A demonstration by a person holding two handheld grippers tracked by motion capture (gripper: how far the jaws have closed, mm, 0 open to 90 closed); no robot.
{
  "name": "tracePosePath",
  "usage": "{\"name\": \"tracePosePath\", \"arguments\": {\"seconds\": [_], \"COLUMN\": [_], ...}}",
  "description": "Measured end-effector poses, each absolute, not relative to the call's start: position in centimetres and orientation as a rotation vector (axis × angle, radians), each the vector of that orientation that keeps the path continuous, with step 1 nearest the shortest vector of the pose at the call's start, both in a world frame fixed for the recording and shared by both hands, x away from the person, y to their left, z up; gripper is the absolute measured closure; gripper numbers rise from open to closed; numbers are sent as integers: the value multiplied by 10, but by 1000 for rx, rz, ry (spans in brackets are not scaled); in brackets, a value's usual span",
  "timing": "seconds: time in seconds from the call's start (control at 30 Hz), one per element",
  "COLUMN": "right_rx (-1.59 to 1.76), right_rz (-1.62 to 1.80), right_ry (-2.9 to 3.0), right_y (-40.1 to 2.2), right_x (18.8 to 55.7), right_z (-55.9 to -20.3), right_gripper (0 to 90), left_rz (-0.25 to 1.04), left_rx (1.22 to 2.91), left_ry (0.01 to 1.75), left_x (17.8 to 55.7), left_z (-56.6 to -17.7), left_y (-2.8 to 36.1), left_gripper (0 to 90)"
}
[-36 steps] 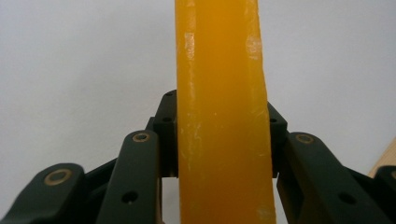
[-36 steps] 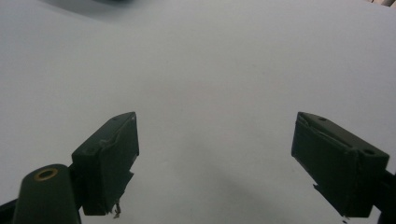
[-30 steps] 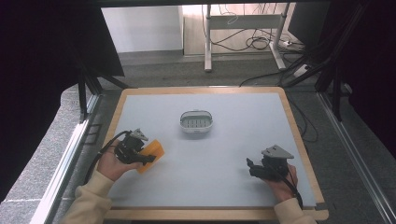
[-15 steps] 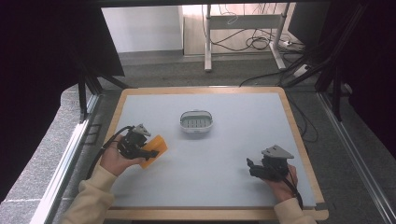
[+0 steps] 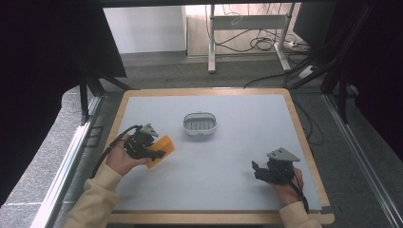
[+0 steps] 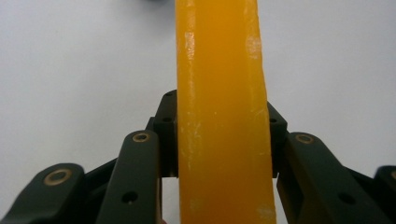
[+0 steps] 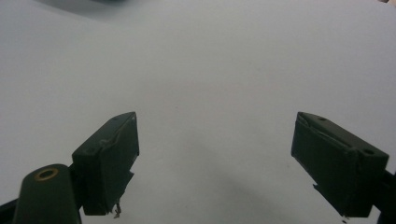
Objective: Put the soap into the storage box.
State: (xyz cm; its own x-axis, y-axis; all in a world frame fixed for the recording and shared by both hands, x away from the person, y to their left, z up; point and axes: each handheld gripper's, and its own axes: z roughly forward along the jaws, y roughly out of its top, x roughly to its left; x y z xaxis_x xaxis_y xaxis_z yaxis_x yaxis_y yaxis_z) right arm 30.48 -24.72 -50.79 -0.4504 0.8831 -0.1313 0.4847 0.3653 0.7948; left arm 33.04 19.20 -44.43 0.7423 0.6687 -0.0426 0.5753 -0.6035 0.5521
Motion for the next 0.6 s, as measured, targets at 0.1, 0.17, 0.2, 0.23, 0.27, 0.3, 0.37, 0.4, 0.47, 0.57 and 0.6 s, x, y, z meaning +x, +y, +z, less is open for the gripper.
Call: {"name": "tracePosePath", "arguments": {"seconds": [0.1,0.17,0.2,0.23,0.27,0.3,0.37,0.4,0.47,0.57,0.6], "right_rx": [1179,1181,1180,1181,1181,1181,1181,1180,1179,1179,1179], "right_rz": [938,939,937,937,936,936,936,933,933,930,930], "right_ry": [2075,2075,2075,2074,2075,2075,2074,2075,2076,2077,2077], "right_y": [-247,-247,-248,-248,-248,-248,-248,-247,-247,-248,-248], "right_x": [305,305,305,305,305,305,305,305,305,305,305], "right_z": [-508,-508,-508,-508,-508,-508,-508,-508,-508,-508,-508], "right_gripper": [154,154,154,154,154,154,156,157,157,157,157], "left_rz": [230,233,237,243,245,244,244,248,241,243,244], "left_rx": [2387,2384,2385,2390,2385,2390,2383,2385,2381,2379,2378], "left_ry": [922,918,916,910,911,907,902,897,893,890,888], "left_x": [332,333,335,336,336,337,339,339,341,343,344], "left_z": [-442,-441,-440,-440,-439,-438,-437,-436,-435,-434,-435], "left_y": [190,189,188,187,186,186,185,184,184,183,182], "left_gripper": [620,620,620,620,620,620,620,620,620,620,620]}}
